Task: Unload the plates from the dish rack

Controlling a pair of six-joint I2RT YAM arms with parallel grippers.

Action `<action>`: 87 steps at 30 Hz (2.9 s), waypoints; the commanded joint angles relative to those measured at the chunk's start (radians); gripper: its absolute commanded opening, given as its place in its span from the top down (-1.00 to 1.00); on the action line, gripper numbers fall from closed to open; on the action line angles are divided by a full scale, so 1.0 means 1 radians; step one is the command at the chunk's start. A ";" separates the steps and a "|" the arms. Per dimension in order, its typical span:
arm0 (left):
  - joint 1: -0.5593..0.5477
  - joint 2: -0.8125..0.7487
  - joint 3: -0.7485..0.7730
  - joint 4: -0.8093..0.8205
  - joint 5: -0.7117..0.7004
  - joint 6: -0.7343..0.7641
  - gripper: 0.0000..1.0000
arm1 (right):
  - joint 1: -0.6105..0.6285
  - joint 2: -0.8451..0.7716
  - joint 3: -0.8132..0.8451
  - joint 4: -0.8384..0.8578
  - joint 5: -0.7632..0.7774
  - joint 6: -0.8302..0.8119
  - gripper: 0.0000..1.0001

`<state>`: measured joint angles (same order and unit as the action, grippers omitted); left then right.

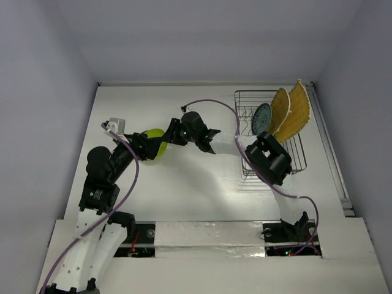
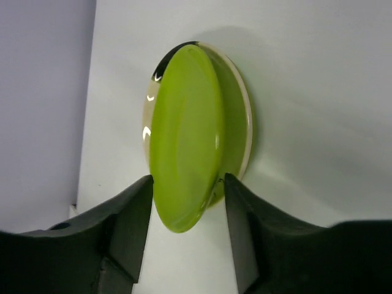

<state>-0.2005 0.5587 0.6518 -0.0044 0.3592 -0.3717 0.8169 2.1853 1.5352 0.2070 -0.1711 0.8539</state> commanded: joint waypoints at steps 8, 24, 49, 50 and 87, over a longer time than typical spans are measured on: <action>0.006 -0.006 0.012 0.041 0.007 -0.001 -0.34 | 0.008 -0.226 -0.050 -0.030 0.204 -0.139 -0.61; 0.006 -0.008 0.012 0.044 0.011 -0.001 -0.23 | -0.299 -0.838 -0.411 -0.421 0.800 -0.466 0.83; 0.006 0.000 0.012 0.044 0.011 -0.001 -0.24 | -0.539 -0.587 -0.362 -0.429 0.786 -0.523 0.20; 0.006 0.000 0.012 0.044 0.012 -0.003 -0.24 | -0.539 -0.569 -0.351 -0.432 0.785 -0.524 0.20; 0.024 -0.010 0.017 0.043 0.003 0.008 0.33 | -0.257 -0.880 -0.302 -0.272 0.388 -0.475 0.96</action>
<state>-0.1936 0.5587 0.6518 -0.0044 0.3588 -0.3706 0.4698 1.2915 1.2713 -0.2504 0.4301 0.2932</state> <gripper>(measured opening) 0.406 0.112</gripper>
